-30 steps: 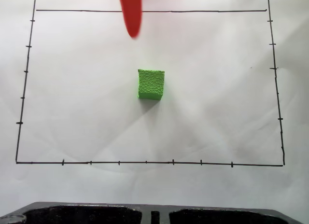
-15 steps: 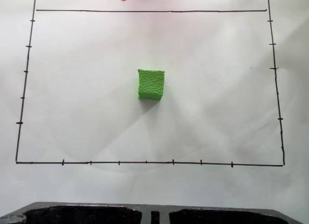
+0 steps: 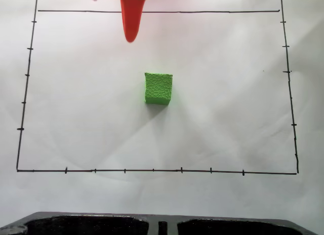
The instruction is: Grasp the colored block, Place it on the black dot, and then return the arm to the default position.
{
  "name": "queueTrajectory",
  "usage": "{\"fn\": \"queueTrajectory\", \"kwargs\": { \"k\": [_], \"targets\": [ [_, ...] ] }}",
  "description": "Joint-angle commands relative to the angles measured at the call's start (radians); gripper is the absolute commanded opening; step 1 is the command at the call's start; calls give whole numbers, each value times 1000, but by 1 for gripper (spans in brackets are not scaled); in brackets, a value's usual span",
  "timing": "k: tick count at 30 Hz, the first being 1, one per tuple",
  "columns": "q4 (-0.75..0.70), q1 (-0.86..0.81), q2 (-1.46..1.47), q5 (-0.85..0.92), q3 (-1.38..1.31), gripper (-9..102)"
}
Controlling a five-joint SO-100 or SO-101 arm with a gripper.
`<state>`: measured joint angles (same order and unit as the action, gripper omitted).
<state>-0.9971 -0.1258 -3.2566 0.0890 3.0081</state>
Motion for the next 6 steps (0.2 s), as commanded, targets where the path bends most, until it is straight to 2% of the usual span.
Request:
{"fn": "queueTrajectory", "kwargs": {
  "k": [1, 6],
  "targets": [
    [48, -17, -11, -18, 14, 0],
    [78, -34, -12, -38, 25, 0]
  ]
}}
